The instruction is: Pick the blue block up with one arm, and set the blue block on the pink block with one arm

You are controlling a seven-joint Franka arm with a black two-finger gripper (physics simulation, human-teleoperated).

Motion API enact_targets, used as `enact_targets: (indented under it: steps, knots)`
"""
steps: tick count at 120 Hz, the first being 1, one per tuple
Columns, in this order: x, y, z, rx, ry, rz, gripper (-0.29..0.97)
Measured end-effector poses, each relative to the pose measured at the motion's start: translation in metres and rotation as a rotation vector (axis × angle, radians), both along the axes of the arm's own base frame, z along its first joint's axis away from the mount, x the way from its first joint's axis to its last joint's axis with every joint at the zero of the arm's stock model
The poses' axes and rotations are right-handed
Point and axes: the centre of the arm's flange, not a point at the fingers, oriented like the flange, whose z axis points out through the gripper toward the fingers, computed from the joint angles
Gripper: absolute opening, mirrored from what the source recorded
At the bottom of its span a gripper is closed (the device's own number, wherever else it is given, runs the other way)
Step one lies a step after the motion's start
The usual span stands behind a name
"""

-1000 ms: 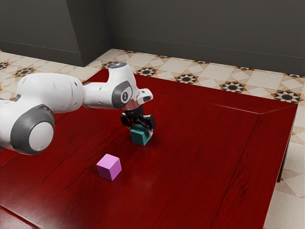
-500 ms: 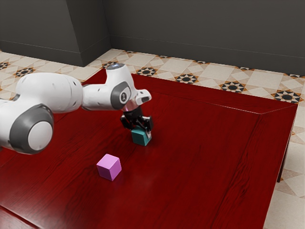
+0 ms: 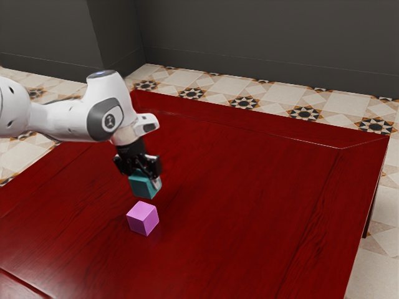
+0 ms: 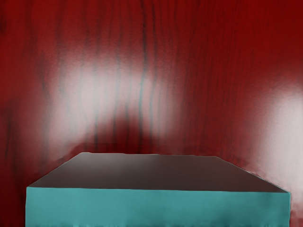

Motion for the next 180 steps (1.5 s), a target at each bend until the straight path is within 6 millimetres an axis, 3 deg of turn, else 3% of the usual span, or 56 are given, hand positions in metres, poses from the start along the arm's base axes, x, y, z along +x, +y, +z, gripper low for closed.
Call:
enact_targets:
  steps: [10, 47, 75, 95, 115, 150, 169, 180]
  knots:
    - [-0.019, 0.002, 0.002, 0.002, 0.011, 0.011, 0.36]
    - [-0.044, -0.003, -0.008, 0.008, 0.051, 0.022, 0.37]
    - [-0.032, -0.012, -0.029, 0.062, 0.081, -0.029, 0.37]
    - [-0.030, -0.010, -0.034, 0.070, 0.088, -0.026, 0.36]
    - [-0.017, -0.008, -0.035, 0.073, 0.080, -0.021, 0.37]
    - [-0.015, -0.003, -0.041, 0.072, 0.089, -0.010, 0.37]
    - [-0.015, -0.005, -0.042, 0.064, 0.092, -0.011, 0.49]
    - [-0.012, -0.005, -0.030, 0.064, 0.067, -0.012, 0.56]
